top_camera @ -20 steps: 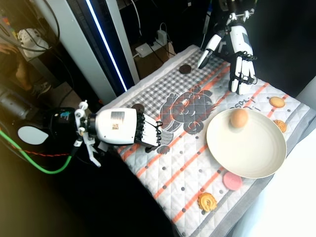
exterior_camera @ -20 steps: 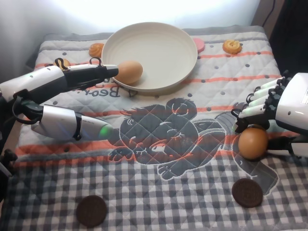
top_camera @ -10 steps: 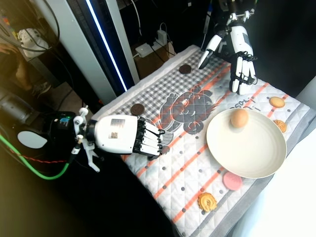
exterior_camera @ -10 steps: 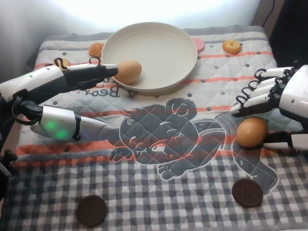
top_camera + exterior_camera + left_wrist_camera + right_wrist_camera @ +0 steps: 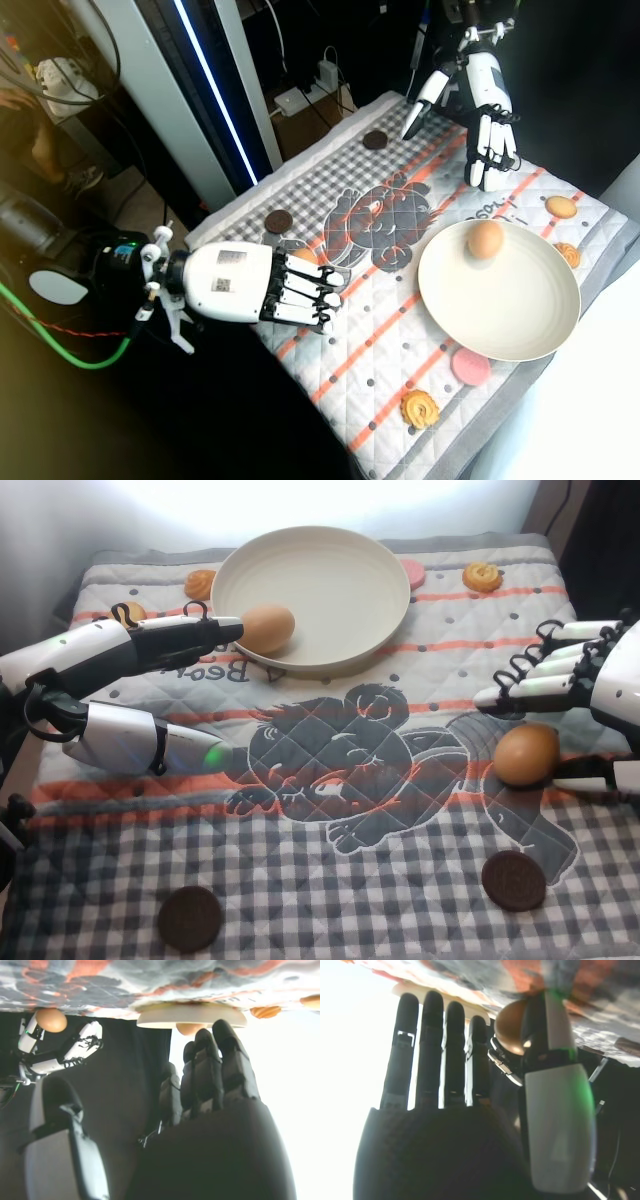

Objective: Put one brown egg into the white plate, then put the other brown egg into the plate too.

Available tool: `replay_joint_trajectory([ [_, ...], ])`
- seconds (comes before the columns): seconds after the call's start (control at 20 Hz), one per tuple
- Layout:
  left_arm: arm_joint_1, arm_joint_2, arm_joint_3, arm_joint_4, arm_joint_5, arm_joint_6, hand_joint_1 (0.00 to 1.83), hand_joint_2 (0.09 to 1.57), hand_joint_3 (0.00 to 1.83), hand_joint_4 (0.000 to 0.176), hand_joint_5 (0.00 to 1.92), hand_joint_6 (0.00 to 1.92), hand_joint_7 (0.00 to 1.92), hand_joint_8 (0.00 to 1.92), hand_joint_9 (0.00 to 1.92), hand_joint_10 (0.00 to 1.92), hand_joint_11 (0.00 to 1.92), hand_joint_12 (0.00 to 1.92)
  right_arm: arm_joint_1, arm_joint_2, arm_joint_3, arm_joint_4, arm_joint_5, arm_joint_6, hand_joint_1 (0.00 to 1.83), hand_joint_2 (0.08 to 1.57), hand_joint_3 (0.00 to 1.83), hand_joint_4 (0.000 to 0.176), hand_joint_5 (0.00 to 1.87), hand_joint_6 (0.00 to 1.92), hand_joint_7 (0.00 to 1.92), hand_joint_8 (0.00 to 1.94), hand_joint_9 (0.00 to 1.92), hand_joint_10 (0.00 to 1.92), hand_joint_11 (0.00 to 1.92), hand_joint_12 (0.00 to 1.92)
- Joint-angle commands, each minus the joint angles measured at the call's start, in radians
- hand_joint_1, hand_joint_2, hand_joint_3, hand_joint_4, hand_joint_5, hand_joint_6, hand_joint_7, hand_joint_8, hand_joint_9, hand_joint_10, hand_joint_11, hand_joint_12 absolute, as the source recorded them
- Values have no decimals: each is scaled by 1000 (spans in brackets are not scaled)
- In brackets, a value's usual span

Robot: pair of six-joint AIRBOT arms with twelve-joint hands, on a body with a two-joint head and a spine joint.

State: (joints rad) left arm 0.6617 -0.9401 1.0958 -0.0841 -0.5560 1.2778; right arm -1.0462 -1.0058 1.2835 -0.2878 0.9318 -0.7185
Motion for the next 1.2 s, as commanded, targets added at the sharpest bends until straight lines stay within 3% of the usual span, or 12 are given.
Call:
replay_joint_trajectory([
  [0.0,-5,9,-1,-7,-117,-8,762,834,0,176,231,4,243,3,273,2,0,600,9,-10,-3,3,71,-5,941,951,0,53,503,0,623,1,685,12,374,774],
  [0.1,-5,9,-1,-7,-117,-8,759,831,0,176,226,2,252,5,273,2,0,599,13,-16,-5,-5,72,-5,935,952,2,68,510,1,628,0,690,4,361,833],
  [0.35,-4,9,0,-9,-117,-8,779,825,0,176,219,1,251,5,276,2,0,587,34,-23,-7,-41,85,-5,937,981,0,69,507,0,647,2,721,9,339,989],
  [0.4,-4,9,0,-9,-117,-8,777,825,0,176,215,0,253,6,274,1,0,587,35,-25,-5,-42,85,-5,956,979,0,63,508,0,654,2,739,15,342,1047],
  [0.55,-3,9,0,-10,-116,-8,784,826,0,176,213,0,240,0,273,0,0,591,35,-35,4,-41,83,-5,1026,985,0,16,639,14,761,37,845,75,390,1190],
  [0.6,-2,9,0,-11,-116,-8,781,830,1,176,213,0,233,0,270,0,0,592,35,-38,5,-41,83,-5,1089,974,0,0,745,4,852,51,859,278,474,1234],
  [0.65,-1,9,0,-12,-115,-8,762,838,4,176,208,0,238,2,267,0,0,590,35,-40,5,-41,84,-5,1149,975,0,0,900,12,988,103,917,480,630,1224],
  [0.7,-1,9,1,-12,-115,-8,760,841,5,176,208,0,247,6,269,1,0,589,36,-40,5,-41,84,-5,1239,1046,2,0,1100,413,1052,838,976,829,812,1336],
  [0.75,-1,9,1,-12,-114,-8,763,841,3,176,214,2,249,4,273,2,0,603,36,-40,5,-41,84,-5,1259,1053,0,0,1160,499,1076,970,1015,988,878,1403],
  [0.85,0,9,1,-14,-114,-8,756,848,3,176,213,1,249,2,271,0,0,595,36,-40,8,-41,84,-5,1255,1048,3,0,1106,714,1152,798,1033,891,829,1254],
  [0.95,1,9,1,-15,-113,-8,755,851,3,176,208,0,250,1,274,2,0,592,48,-40,16,-45,85,-5,1386,1055,0,0,1042,824,1133,646,1039,1081,857,1182],
  [1.15,1,4,4,-17,-110,-8,758,848,0,176,224,4,234,1,271,1,0,638,111,-57,56,-51,83,-5,1386,1071,2,0,1027,853,1034,824,1022,1098,871,1170],
])
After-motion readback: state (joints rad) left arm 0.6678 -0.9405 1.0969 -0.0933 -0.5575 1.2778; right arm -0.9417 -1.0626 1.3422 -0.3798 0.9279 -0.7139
